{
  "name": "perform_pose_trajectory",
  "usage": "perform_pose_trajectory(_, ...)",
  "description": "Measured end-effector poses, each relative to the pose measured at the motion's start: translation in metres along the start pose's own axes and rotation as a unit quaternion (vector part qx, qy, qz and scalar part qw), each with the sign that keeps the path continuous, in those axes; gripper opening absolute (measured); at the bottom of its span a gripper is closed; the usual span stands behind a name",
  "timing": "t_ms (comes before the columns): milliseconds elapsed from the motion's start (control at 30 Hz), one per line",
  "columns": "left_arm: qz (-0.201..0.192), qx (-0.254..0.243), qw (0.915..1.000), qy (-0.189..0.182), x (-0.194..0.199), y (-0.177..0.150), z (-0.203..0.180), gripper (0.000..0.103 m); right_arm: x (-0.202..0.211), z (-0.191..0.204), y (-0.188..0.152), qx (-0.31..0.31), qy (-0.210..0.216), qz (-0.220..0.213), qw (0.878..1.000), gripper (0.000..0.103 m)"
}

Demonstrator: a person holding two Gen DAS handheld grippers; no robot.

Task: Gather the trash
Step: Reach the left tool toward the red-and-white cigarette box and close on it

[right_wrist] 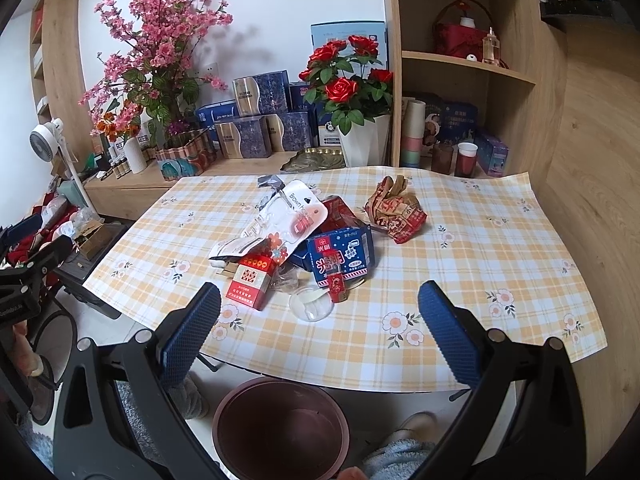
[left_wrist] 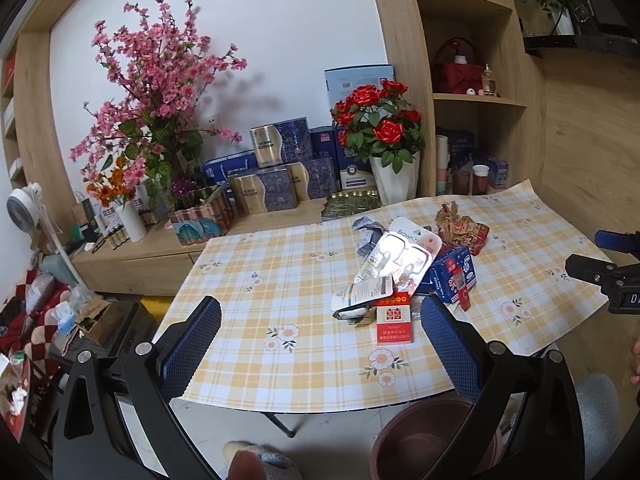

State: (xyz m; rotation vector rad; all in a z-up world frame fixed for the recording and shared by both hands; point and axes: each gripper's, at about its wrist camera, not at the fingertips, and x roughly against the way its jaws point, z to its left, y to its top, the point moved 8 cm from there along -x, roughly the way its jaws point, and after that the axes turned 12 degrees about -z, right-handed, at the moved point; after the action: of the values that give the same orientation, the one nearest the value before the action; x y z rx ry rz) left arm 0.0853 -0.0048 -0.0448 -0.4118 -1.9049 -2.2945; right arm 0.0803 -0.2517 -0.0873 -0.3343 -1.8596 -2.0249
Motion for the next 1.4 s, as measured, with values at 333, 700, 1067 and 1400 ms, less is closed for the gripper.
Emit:
perform_pose_trajectory(333,0.014,0.011,0.9995,-0.028,-0.067,-0.036,-0.005,0.098,-0.063,-0.024,-0.031,0.041,-0.015,0.029,0.999,0.097)
perform_pose_trajectory(700,0.072,0.029,0.9955,-0.053,-0.139,-0.081,-0.014,0.098,-0.122,-0.054,-0.059,0.03,-0.012,0.064,0.997,0.097)
perform_pose_trajectory(1067,0.112,0.02,0.993,-0.032,-0.179,-0.113,-0.012,0.098,-0.161,-0.064,-0.084,0.013,-0.027,0.098,0.995,0.097)
perform_pose_trajectory(1400,0.146,0.075,0.9827,-0.084,-0.191,-0.136,-0.023,0.087,-0.173,-0.073,-0.093,-0.016,-0.033,0.103,0.994,0.097)
